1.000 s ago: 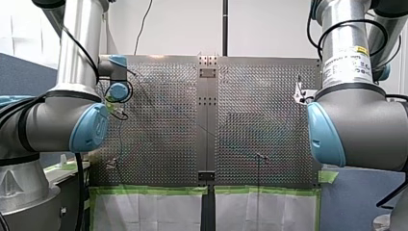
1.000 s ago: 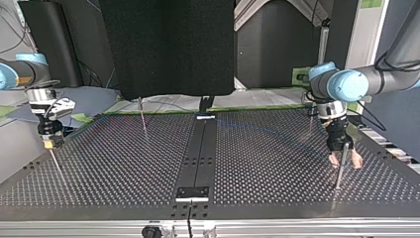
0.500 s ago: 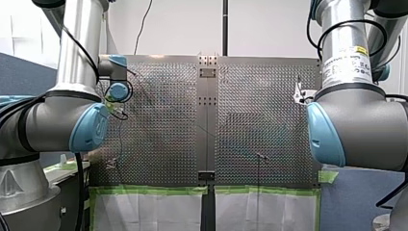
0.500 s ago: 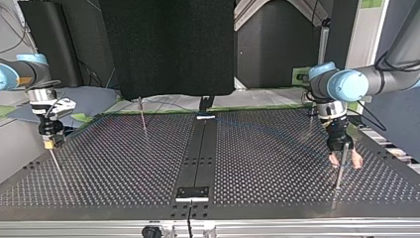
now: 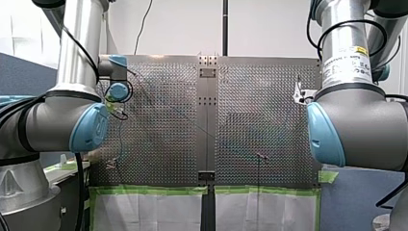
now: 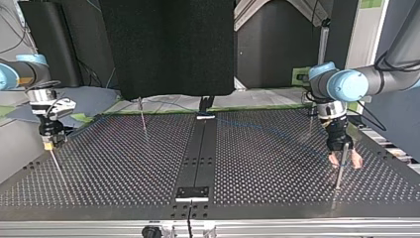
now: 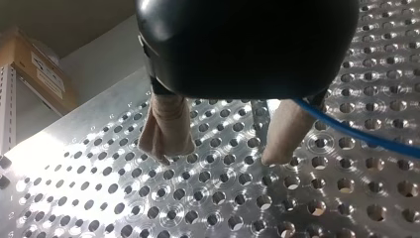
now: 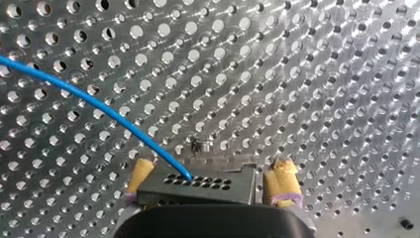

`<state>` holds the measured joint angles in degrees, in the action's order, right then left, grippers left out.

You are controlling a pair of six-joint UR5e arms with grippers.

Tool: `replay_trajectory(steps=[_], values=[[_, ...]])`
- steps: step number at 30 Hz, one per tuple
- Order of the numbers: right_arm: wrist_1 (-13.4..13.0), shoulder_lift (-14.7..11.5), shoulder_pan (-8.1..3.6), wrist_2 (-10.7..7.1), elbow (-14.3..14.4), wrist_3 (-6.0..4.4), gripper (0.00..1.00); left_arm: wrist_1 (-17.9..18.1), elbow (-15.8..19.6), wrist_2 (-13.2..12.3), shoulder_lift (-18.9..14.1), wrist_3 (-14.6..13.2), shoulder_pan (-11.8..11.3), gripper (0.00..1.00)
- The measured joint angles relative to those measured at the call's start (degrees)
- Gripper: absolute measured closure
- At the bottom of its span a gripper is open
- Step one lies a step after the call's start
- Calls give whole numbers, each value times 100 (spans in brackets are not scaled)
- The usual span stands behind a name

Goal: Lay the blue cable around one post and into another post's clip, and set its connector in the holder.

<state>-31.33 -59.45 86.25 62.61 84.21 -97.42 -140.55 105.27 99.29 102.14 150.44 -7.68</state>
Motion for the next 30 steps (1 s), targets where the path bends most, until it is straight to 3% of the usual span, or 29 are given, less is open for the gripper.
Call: replay_trajectory(steps=[15, 20, 30], values=[[23, 0, -51, -109, -46, 12, 0, 9, 0, 0, 0, -6, -3, 0], [258, 19, -49, -108, -60, 20, 0, 11, 0, 1, -2, -6, -4, 0], [270, 32, -46, -111, -45, 19, 0, 4, 0, 4, 0, -6, -2, 0]])
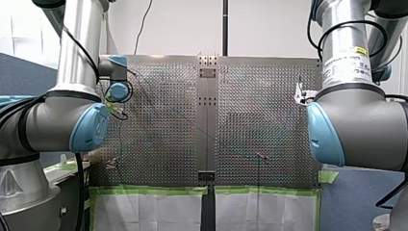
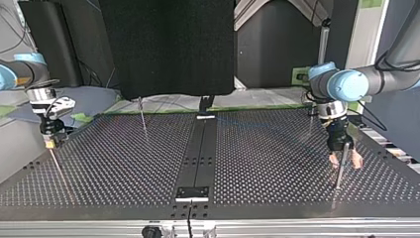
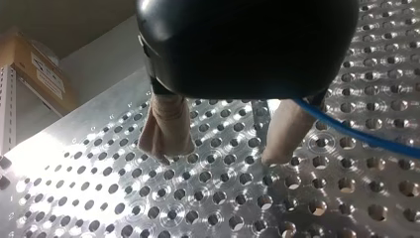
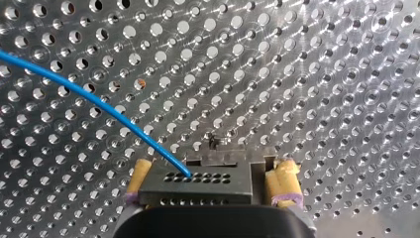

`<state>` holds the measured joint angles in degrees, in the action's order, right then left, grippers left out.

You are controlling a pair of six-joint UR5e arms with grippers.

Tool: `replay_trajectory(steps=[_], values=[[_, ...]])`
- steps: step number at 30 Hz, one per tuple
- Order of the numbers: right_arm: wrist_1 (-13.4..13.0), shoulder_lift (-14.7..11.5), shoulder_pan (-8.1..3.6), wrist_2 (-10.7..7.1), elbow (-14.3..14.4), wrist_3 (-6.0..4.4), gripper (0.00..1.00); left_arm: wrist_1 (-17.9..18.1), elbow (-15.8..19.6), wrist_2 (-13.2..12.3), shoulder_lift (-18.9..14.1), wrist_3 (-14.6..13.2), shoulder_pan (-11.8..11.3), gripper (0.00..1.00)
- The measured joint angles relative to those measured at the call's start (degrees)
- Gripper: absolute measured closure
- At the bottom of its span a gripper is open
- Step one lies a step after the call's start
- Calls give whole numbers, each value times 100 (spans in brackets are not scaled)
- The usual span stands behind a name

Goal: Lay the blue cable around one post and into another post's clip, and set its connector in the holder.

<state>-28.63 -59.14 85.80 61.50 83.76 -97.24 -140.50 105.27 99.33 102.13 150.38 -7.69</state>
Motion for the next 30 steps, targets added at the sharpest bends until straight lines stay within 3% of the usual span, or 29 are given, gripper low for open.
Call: replay_trajectory(steps=[11, 20, 30], values=[[1, 0, 0, 0, 0, 0, 0, -142, 0, 3, -5, 16, 20, 0], [0, 0, 0, 0, 0, 0, 0, -568, 0, 135, -6, -267, 151, 0], [1, 0, 0, 0, 0, 0, 0, -1084, 14, 220, -32, -44, 324, 0]])
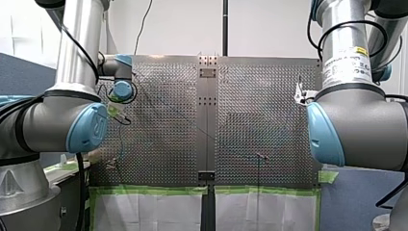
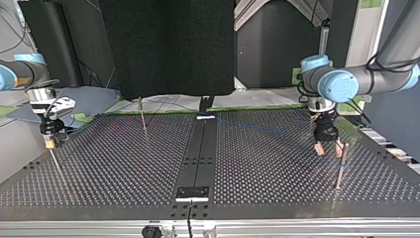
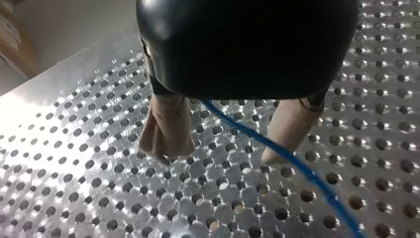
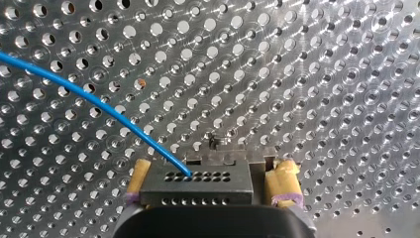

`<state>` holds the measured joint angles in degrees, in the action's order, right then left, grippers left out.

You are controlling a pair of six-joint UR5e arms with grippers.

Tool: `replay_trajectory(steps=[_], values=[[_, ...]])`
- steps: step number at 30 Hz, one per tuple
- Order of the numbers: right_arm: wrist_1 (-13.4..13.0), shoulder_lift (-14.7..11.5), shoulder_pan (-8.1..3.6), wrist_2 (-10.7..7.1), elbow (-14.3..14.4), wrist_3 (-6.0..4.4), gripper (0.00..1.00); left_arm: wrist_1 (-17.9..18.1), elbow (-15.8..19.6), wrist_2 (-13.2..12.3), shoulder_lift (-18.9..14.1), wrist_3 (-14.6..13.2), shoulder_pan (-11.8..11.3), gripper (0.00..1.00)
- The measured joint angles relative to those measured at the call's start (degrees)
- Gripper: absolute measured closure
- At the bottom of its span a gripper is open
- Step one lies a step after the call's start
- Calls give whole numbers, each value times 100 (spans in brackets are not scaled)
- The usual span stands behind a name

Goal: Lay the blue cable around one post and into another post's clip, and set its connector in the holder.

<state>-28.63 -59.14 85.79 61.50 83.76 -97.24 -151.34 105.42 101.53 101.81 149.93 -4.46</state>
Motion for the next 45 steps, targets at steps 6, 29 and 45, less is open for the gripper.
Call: replay_trajectory(steps=[6, 29, 45], values=[[0, 0, 0, 0, 0, 0, 0, -289, 144, 210, -207, -52, 37, 0], [0, 0, 0, 0, 0, 0, 0, -441, 927, 368, -1353, -639, 81, 0], [0, 0, 0, 0, 0, 0, 0, -1271, 849, 731, -2224, -1506, 48, 0]])
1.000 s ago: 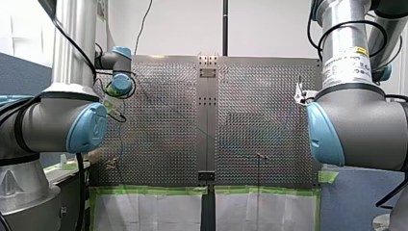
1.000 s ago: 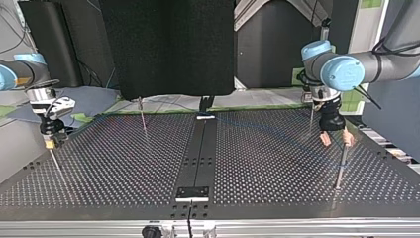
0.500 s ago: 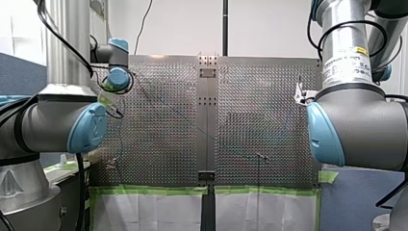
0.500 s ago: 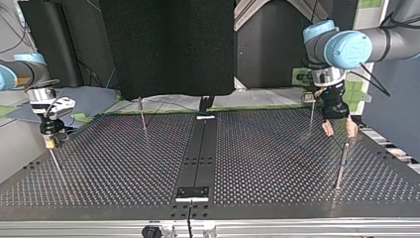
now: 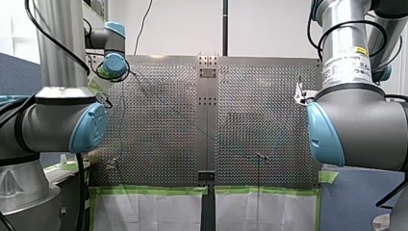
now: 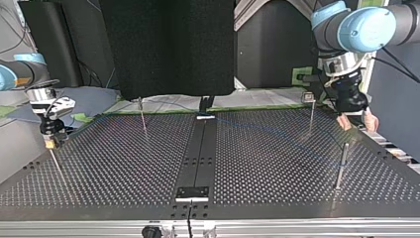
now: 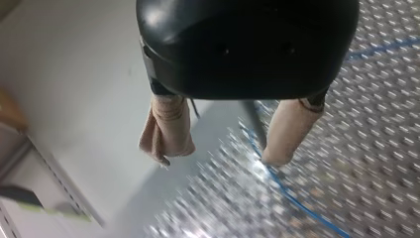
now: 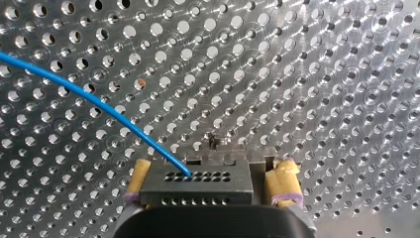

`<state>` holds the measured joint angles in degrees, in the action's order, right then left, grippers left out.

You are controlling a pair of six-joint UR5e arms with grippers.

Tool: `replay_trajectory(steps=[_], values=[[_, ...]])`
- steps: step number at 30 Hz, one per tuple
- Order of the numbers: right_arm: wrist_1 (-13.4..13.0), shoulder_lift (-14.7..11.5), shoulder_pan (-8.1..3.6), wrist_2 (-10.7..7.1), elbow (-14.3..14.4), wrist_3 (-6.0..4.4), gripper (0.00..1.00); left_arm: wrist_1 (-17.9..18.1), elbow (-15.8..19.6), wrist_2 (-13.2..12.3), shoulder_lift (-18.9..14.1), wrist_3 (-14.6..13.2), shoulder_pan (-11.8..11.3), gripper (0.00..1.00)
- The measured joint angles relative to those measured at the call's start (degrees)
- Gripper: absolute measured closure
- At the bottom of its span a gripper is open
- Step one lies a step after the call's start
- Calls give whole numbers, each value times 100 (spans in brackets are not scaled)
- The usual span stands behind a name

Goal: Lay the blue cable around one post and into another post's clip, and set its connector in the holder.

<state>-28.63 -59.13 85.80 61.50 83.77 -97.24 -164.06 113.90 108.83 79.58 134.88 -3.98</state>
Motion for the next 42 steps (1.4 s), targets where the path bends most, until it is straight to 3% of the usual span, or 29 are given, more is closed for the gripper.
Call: replay_trajectory(steps=[13, 19, 33, 42], values=[[0, 0, 0, 0, 0, 0, 0, -657, -657, 154, -628, -658, 27, 0], [0, 0, 0, 0, 0, 0, 0, -930, -931, 17, -500, -932, 91, 0], [0, 0, 0, 0, 0, 0, 0, -1640, -1640, -605, -340, -1642, 189, 0], [0, 0, 0, 0, -1, 0, 0, -2066, -2069, -671, -311, -2069, 225, 0]])
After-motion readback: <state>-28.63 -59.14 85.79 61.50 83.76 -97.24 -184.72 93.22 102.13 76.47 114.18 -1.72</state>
